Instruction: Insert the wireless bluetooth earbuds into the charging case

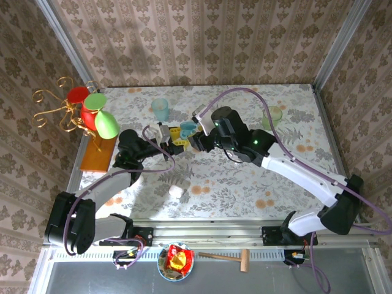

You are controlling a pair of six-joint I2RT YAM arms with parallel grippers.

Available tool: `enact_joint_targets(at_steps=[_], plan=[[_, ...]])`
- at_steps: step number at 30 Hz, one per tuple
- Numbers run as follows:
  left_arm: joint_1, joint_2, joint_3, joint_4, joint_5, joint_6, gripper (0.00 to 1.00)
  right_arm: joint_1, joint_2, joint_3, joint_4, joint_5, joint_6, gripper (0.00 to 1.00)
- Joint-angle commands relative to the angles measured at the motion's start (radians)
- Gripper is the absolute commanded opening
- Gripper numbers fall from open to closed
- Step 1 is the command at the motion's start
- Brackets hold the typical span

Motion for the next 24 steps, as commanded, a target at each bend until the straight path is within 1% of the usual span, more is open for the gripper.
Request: enact_joint_targets(at_steps=[1,4,7,9,11,12,16,21,24], plan=[[0.008,-0.031,0.008,0.033,0.008,-0.012,0.28,-0.018,-0.107,-0.048,0.096,-0.049,0.042,0.52],[0.011,-0.039,0.007,0.033,0.009,-0.015,0.28,-0.061,-0.184,-0.135,0.187,-0.091,0.112,0.54],[0.013,-0.053,0.008,0.021,0.009,-0.011,0.28,-0.132,-0.258,-0.248,0.282,-0.101,0.216,0.55],[0.013,-0.063,0.008,0.014,0.01,-0.01,0.28,-0.193,-0.278,-0.314,0.316,-0.096,0.297,0.55],[0.013,-0.071,0.008,0.014,0.014,-0.01,0.28,-0.244,-0.266,-0.36,0.331,-0.099,0.357,0.55],[0.014,-0.075,0.007,0.016,0.014,-0.011,0.28,-0.256,-0.245,-0.362,0.318,-0.097,0.372,0.55],[0.009,-0.085,0.006,0.02,0.013,-0.016,0.28,-0.257,-0.083,-0.311,0.256,-0.103,0.392,0.56],[0.002,-0.111,-0.001,0.025,0.01,-0.022,0.28,-0.227,0.161,-0.228,0.252,-0.095,0.452,0.56],[0.0,-0.124,-0.001,0.022,0.012,-0.023,0.28,-0.191,0.295,-0.153,0.269,-0.125,0.461,0.55]])
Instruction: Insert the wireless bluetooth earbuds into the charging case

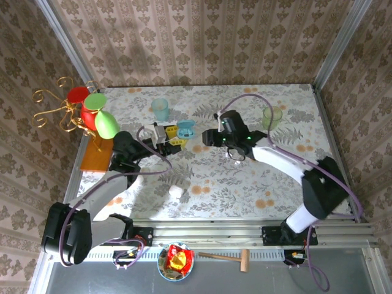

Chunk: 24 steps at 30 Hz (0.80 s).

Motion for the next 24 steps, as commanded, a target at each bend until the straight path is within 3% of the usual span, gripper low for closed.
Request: enact_joint_targets(at_steps=[1,12,24], plan=[[-0.006,-0.033,0.0,0.022,0.011,-0.019,0.28,0.044,0.11,0.104,0.011,-0.034,0.043,0.55],[-0.016,-0.039,0.01,0.039,0.02,-0.03,0.28,0.148,0.505,0.443,-0.046,-0.219,-0.054,0.44],[-0.023,-0.038,0.007,0.027,0.019,-0.025,0.28,0.146,0.733,0.697,-0.134,-0.402,-0.115,0.42]])
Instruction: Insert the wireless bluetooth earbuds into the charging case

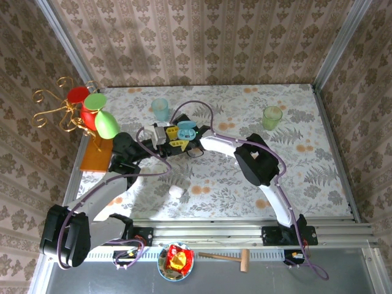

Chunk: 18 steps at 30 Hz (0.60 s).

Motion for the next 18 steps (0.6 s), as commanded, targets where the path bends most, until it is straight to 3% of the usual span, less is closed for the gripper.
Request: enact_joint_targets(at_steps=[1,18], plan=[[-0.004,-0.02,0.007,0.022,0.018,-0.007,0.28,-0.006,0.044,0.059,-0.036,-0.09,-0.032,0.42],[-0.007,-0.025,0.0,0.016,0.012,0.0,0.28,-0.013,0.092,0.065,-0.05,-0.107,-0.063,0.4]])
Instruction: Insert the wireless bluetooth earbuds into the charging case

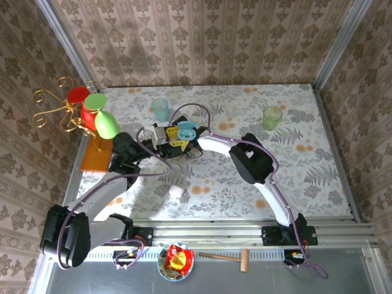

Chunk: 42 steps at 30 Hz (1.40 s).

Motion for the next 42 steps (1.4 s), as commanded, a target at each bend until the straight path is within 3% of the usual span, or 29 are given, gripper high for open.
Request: enact_joint_targets(at_steps=[1,14,25,35,42], plan=[[-0.005,-0.024,0.0,0.017,0.012,-0.001,0.28,-0.005,0.014,0.005,-0.024,-0.057,-0.022,0.4],[-0.006,-0.025,-0.003,0.016,0.008,0.004,0.28,-0.005,-0.005,-0.046,-0.011,-0.121,-0.043,0.31],[-0.007,-0.018,-0.003,0.017,0.002,0.004,0.28,-0.005,-0.002,-0.049,-0.01,-0.059,-0.027,0.19],[-0.007,-0.011,-0.008,0.002,-0.072,0.048,0.28,-0.049,-0.264,-0.359,0.251,0.088,0.078,0.18],[-0.007,0.01,-0.019,0.035,-0.212,0.09,0.28,-0.113,-0.495,-0.614,0.351,0.177,0.133,0.18]])
